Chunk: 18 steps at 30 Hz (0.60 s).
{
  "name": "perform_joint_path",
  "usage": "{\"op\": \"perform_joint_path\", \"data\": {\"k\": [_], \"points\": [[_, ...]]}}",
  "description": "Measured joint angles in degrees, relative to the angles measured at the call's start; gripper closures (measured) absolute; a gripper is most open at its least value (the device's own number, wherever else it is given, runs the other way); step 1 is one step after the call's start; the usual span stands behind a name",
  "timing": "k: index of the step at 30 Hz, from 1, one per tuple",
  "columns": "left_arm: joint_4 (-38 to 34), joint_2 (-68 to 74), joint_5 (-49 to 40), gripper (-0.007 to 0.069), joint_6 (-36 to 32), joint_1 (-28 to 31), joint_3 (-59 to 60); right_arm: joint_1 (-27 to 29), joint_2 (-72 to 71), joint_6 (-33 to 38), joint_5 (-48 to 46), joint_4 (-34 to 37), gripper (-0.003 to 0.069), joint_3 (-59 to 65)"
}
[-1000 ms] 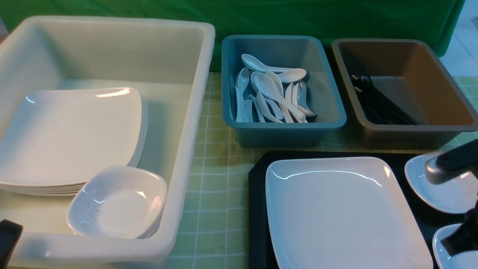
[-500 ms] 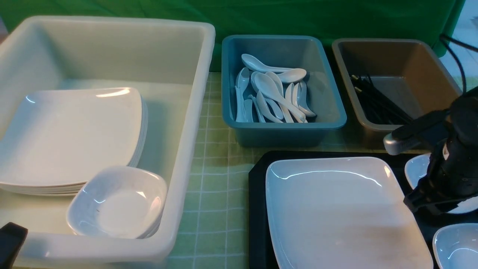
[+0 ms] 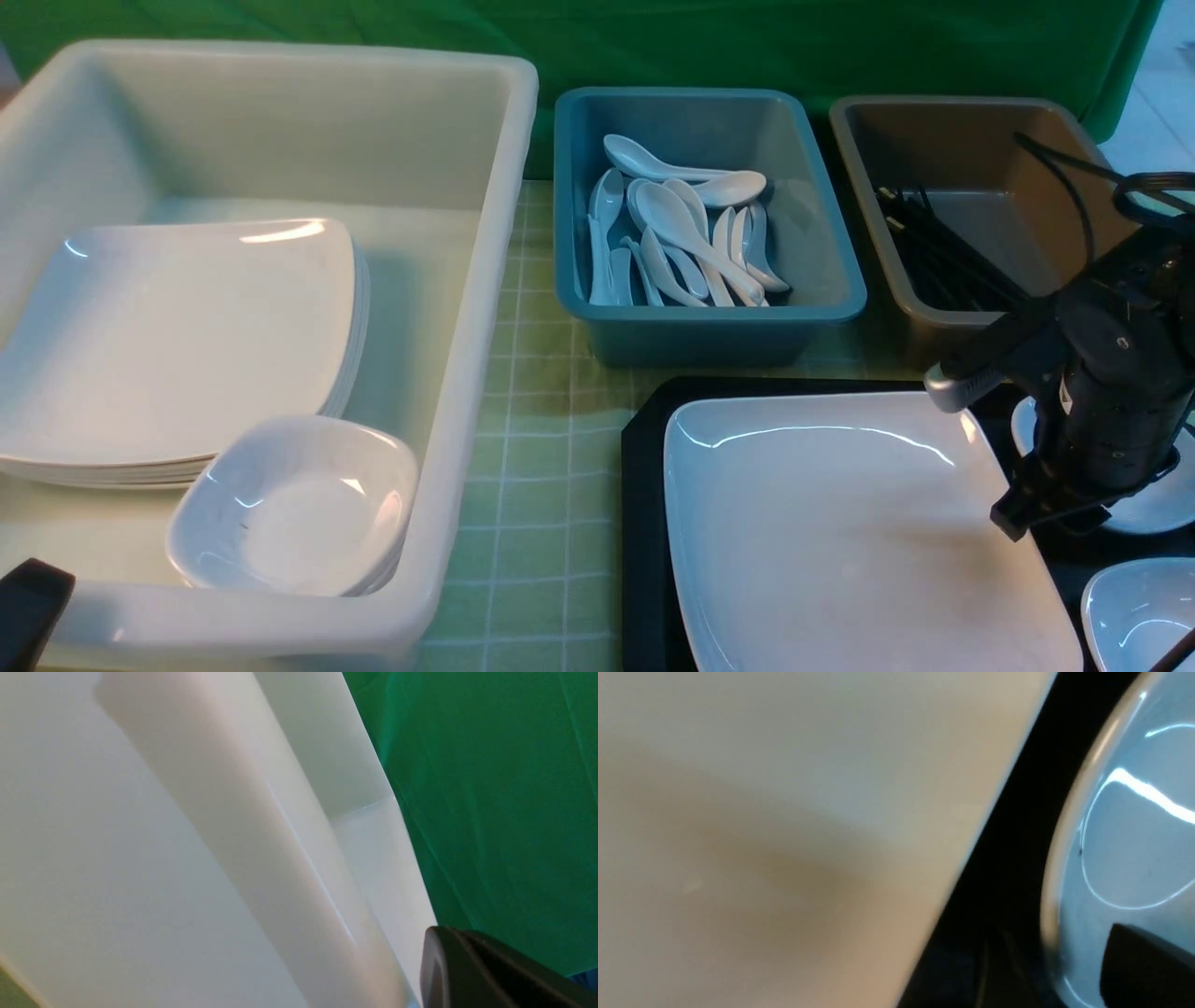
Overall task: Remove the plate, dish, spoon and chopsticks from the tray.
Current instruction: Use the right arm to grab a small plate from the dinner plate
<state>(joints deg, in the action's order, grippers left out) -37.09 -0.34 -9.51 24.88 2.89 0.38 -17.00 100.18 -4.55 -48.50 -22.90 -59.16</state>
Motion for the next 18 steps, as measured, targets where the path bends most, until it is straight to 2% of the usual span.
{"op": "perform_joint_path", "data": {"k": [12, 18], "points": [[0.2, 0.0, -0.7, 0.0636, -0.4, 0.0, 0.0, 0.0, 3.6, 1.1, 0.4, -4.2, 0.0363, 0.0], [1.2, 0.0, -0.7, 0.0636, -0.4, 0.0, 0.0, 0.0, 4.1, 1.2, 0.7, -4.6, 0.0445, 0.0]]}}
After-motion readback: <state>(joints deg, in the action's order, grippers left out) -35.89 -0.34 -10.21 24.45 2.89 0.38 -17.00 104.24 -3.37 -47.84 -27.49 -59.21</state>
